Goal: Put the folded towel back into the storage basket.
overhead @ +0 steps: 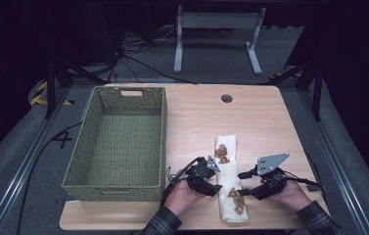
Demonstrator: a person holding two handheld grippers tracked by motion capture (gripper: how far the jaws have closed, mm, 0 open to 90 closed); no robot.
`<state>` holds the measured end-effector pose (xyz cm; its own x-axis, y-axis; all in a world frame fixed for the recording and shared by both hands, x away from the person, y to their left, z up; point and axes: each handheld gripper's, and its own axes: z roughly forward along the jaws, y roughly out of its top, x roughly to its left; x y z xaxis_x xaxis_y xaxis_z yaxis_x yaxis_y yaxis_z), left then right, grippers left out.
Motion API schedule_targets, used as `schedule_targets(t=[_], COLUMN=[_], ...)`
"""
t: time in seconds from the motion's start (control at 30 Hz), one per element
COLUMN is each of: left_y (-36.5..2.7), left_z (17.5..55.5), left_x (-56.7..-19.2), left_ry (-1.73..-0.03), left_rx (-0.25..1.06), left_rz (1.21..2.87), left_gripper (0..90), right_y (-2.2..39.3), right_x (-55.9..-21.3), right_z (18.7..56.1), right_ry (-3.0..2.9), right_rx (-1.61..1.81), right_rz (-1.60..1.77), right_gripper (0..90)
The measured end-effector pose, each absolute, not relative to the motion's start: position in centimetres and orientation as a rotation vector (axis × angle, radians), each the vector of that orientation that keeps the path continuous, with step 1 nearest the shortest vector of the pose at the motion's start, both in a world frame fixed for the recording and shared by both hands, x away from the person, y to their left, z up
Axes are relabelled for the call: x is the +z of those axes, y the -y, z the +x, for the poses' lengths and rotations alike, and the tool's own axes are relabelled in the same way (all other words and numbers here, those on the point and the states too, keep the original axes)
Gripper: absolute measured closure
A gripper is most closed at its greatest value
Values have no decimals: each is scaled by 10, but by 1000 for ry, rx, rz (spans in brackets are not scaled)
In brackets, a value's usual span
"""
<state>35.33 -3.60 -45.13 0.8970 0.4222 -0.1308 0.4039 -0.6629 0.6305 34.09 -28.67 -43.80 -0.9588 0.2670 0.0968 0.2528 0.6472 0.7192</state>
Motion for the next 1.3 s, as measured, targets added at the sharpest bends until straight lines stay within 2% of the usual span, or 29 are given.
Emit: schedule_targets(t=[0.03,0.17,0.5,0.93,1.07,1.13,1.3], left_y=[35,34,32,32,32,31,32], left_z=[354,356,357,359,359,359,359], left_x=[-452,-453,-453,-456,-456,-456,-456], left_ry=[-587,-585,-611,-619,-622,-623,-624], left_rx=[39,50,65,50,51,53,56], left_rz=[2377,2377,2374,2377,2381,2381,2379], left_gripper=[412,384,364,361,361,361,361], right_y=[283,276,260,252,253,253,255], right_x=[-441,-445,-452,-463,-464,-463,-460], right_z=[334,325,325,334,333,332,329], right_ry=[-2843,-2846,-2859,-2865,-2863,-2866,-2875], right_rx=[1229,1155,1173,1107,1107,1106,1108], right_rz=[424,347,253,162,167,167,154], right_gripper=[311,225,155,147,154,188,370])
